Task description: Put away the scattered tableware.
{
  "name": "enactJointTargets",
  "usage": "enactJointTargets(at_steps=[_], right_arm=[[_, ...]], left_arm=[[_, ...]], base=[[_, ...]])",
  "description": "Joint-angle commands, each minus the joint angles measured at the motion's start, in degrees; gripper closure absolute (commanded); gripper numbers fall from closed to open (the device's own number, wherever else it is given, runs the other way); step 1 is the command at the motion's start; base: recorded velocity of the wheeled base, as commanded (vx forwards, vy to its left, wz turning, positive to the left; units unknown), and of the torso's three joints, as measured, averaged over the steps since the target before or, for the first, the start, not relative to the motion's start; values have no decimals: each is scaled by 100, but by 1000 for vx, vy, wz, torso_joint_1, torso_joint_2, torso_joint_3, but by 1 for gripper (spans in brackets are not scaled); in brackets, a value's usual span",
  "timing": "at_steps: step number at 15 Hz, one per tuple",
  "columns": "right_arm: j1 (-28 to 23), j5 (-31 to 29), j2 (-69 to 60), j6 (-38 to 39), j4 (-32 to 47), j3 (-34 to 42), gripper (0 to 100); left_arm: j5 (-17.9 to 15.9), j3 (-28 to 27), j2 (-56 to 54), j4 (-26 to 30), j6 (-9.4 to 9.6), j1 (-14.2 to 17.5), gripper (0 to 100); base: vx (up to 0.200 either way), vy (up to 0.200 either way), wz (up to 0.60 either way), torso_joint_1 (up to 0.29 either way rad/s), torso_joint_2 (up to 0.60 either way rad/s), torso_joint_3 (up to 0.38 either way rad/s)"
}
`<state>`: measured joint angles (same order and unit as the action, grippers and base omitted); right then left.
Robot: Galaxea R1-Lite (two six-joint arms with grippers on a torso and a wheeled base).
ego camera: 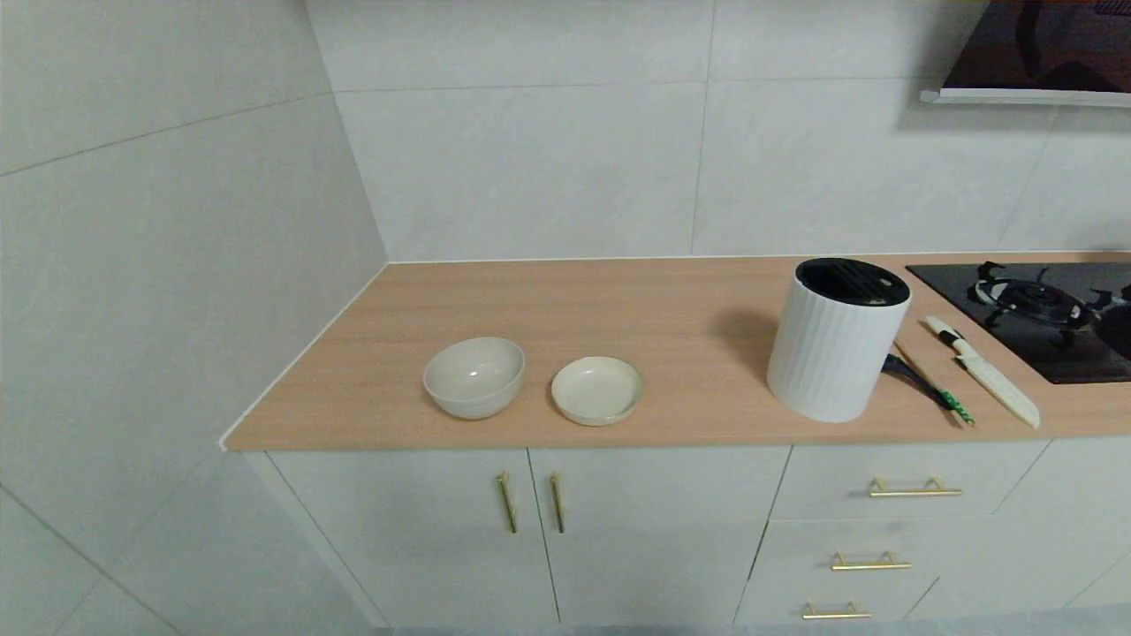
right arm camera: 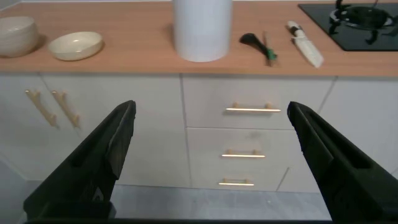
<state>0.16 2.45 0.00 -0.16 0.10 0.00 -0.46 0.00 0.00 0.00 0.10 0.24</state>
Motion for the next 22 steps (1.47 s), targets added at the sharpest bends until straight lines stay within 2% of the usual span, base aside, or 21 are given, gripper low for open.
enactJointTargets(at_steps=[1,8,19,22], right_arm=[[2,1,9,-2,-1,0,0],[2,1,9,-2,-1,0,0],[2,1,0,-2,-1,0,0],[2,1,0,-2,-1,0,0]], left_arm=[[2,0,0,-9,-1,2,0],[2,0,0,0,-1,2,0],[-6,0,0,0,8,2,0],[2,0,0,0,-1,2,0]], base=[[0,200,0,7,-2,2],[0,200,0,2,1,3],[0,0,0,0,0,0],[0,0,0,-159,346,186]])
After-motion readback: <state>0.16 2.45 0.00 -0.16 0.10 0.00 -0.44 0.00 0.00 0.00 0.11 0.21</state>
